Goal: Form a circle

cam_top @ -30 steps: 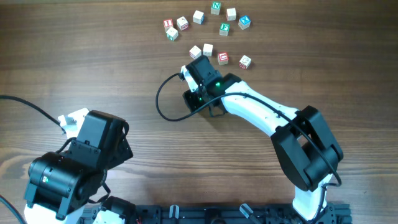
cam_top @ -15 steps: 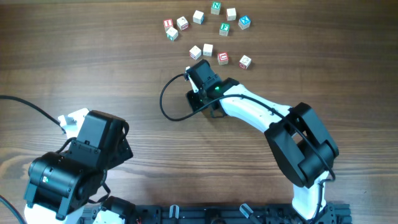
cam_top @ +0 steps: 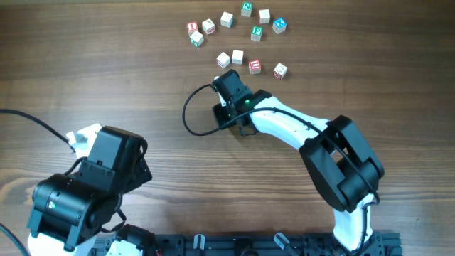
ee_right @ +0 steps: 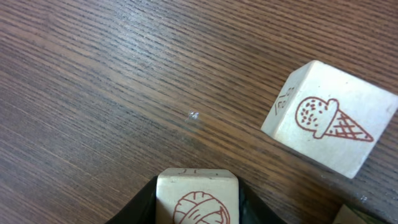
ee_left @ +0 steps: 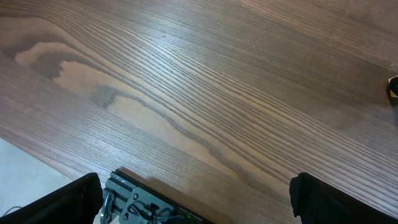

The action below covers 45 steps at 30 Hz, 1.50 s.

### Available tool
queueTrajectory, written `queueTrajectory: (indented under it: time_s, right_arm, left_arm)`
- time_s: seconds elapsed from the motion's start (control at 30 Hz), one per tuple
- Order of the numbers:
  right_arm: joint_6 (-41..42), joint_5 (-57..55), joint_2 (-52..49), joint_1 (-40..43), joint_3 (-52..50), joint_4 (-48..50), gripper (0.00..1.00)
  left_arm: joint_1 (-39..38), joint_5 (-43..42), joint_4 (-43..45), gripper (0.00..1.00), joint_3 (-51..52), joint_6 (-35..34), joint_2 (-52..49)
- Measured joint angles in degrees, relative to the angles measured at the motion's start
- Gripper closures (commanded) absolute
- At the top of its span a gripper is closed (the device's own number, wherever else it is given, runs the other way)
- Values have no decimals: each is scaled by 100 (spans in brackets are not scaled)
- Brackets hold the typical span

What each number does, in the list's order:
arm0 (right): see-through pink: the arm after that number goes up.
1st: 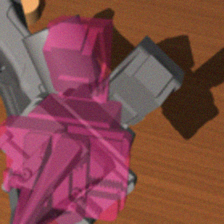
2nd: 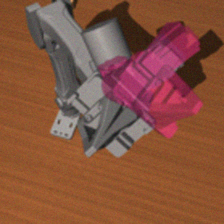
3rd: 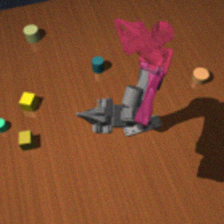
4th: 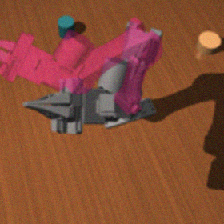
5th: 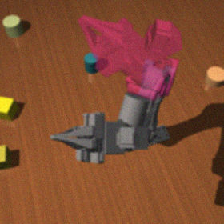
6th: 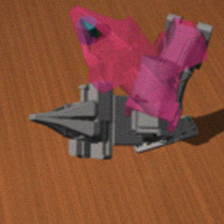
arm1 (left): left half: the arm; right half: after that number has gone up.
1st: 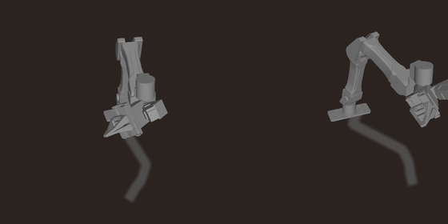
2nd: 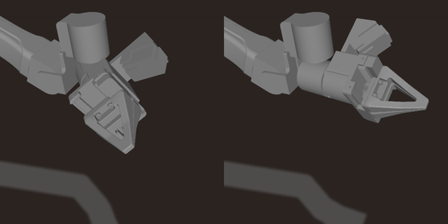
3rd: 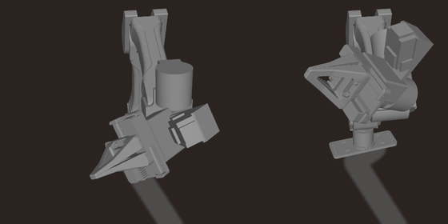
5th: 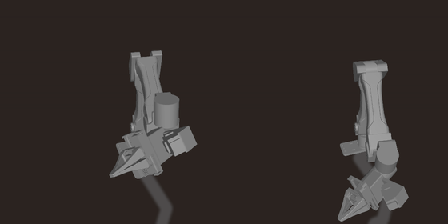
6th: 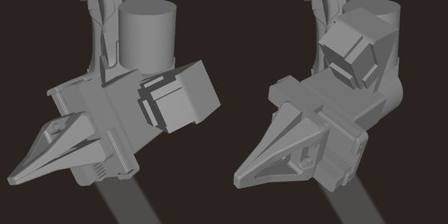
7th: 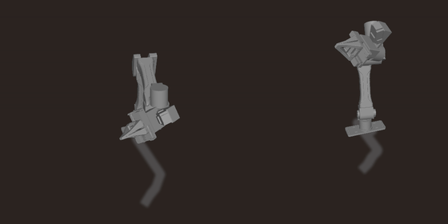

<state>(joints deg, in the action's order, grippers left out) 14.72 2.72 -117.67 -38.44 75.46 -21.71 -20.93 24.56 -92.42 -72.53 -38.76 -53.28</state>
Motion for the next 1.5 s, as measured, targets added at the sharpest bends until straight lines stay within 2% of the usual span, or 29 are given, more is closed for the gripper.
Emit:
queueTrajectory:
  time_s: [0.03,0.07,0.1,0.17,0.27,0.37,0.47,0.57,0.6,0.73,0.83,0.9,1.13,1.3,1.5]
  right_arm:
    - [-13,-7,0,-4,0,0,53]
    - [-35,-24,0,-4,0,2,40]
    - [-46,-42,0,-4,0,20,32]
    - [-105,-55,0,-4,0,79,18]
    - [-101,-90,0,-4,0,28,10]
    - [-107,-85,144,-4,2,-256,10]
    - [-68,-17,730,-4,2,-487,14]
    - [-15,201,1467,-4,26,-549,27]
    - [9,264,1661,-7,50,-575,34]
    - [256,319,2105,-7,151,-1233,83]
    - [422,275,2063,-15,-37,-1364,95]
    - [595,256,1971,-22,-474,-986,96]
    - [1827,197,1565,-98,-2391,1572,95]
    - [1974,-173,1423,-354,-2568,1954,95]
    - [1746,-289,1123,-369,-2573,2562,96]
  left_arm:
    - [0,0,0,0,0,0,0]
    - [0,0,0,0,0,0,0]
    - [0,0,0,0,0,0,0]
    - [0,0,2,0,0,0,0]
    - [0,0,0,0,0,0,0]
    - [0,2,2,0,0,0,0]
    - [0,0,0,0,0,0,0]
    - [0,0,2,0,0,0,0]
    - [0,0,2,0,0,0,0]
    - [0,0,0,0,0,0,0]
    - [0,0,-2,0,0,0,0]
    - [0,0,0,0,0,0,0]
    - [0,0,0,0,0,0,0]
    - [0,0,2,0,0,0,0]
    - [0,0,0,0,0,0,0]
